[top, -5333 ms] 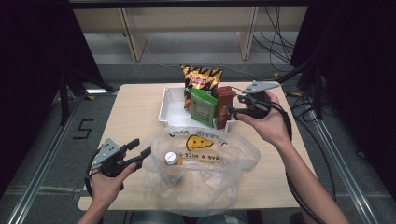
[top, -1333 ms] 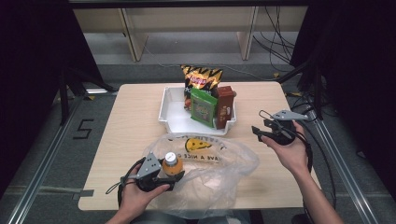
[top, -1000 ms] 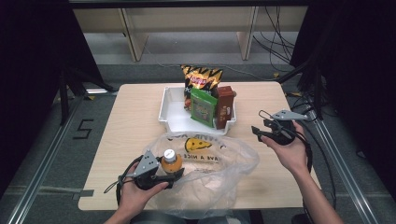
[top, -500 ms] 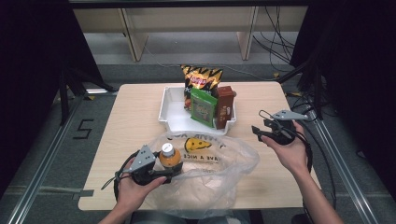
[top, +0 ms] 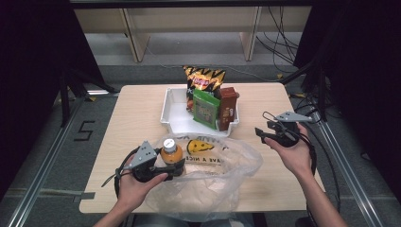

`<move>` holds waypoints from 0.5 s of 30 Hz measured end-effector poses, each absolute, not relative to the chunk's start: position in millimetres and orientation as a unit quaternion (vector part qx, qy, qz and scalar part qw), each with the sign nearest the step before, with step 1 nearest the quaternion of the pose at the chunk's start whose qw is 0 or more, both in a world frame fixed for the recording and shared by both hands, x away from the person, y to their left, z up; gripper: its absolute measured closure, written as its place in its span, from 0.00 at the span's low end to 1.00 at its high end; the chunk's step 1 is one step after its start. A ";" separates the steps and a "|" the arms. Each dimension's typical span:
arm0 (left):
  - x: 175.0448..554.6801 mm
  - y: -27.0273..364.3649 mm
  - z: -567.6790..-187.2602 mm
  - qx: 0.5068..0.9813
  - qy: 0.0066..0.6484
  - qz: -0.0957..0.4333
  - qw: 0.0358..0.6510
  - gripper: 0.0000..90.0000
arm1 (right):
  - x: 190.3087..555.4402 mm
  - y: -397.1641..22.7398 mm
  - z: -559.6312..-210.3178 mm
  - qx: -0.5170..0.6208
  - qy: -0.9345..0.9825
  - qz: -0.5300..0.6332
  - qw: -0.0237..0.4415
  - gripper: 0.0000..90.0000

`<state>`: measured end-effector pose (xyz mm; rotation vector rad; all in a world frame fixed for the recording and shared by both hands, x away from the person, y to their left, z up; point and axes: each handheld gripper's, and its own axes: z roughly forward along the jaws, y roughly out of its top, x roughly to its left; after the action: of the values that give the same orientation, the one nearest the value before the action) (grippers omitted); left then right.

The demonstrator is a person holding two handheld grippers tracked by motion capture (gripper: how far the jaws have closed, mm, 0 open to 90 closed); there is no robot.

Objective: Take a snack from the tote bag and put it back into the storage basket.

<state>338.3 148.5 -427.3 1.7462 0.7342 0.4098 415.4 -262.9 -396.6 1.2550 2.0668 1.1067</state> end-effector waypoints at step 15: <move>352.7 148.5 -406.8 0.730 0.314 0.187 0.578 0.34 | 414.0 -264.7 -396.5 0.472 0.745 0.410 0.232 0.50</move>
<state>352.7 148.5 -406.8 1.7084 0.7343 0.4368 414.0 -264.7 -396.5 1.2976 2.0492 1.1266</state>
